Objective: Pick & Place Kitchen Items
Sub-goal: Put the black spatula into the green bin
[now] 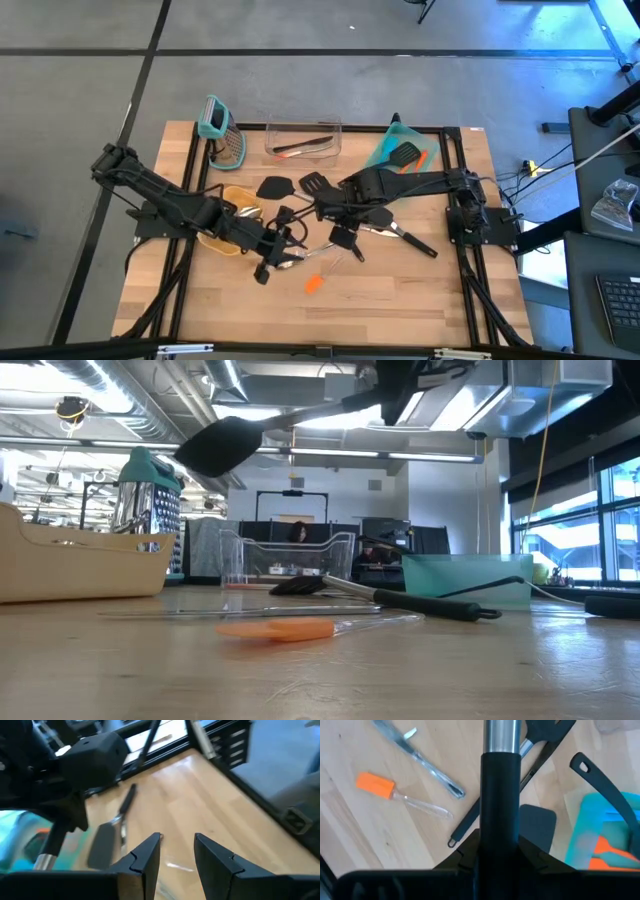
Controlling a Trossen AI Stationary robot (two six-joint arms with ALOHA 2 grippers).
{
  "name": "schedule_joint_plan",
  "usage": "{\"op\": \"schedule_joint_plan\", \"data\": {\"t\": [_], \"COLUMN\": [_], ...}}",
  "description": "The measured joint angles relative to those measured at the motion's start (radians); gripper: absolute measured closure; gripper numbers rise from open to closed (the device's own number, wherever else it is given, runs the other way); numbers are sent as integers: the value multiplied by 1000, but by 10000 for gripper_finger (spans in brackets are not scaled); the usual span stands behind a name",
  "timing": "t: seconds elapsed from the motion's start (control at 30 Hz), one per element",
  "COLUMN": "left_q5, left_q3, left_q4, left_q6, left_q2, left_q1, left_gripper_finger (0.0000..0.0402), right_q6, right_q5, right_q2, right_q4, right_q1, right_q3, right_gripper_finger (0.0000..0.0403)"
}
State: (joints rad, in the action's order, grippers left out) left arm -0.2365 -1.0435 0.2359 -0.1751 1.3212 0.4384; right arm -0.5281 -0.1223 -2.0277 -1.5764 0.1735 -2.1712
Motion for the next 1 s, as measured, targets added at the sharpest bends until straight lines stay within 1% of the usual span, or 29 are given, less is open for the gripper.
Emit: {"op": "schedule_joint_plan", "data": {"t": [0.07, 0.1, 0.3, 0.43, 0.67, 0.73, 0.93, 1.0], "left_q5": [-53, -64, -74, -72, -16, -14, -6, -6], "left_q3": [0, 0, -1, -2, -7, -8, -9, -9], "left_q4": [4, 4, 5, 7, -29, -32, -38, -63], "left_q6": [-5, -7, 11, 15, 15, 24, 46, 49], "left_q2": [0, 0, 21, 50, 115, 126, 138, 139], "left_q1": [11, 15, 13, 3, -19, -23, -14, -3], "left_gripper_finger": [286, 286, 286, 286, 286, 286, 286, 286], "right_q6": [-10, -10, -2, -5, -40, -42, -40, -37], "right_q5": [6, 12, 54, 93, 137, 152, 144, 138], "right_q2": [0, 1, 1, 1, 0, 0, -9, -9], "right_q4": [8, 11, 12, -3, -13, -15, -4, -1], "right_q1": [-20, -32, -102, -112, -113, -114, -116, -124], "right_q3": [0, 0, 0, 2, 4, 4, 4, 4], "right_gripper_finger": [335, 335, 335, 335, 335, 335, 335, 335]}}
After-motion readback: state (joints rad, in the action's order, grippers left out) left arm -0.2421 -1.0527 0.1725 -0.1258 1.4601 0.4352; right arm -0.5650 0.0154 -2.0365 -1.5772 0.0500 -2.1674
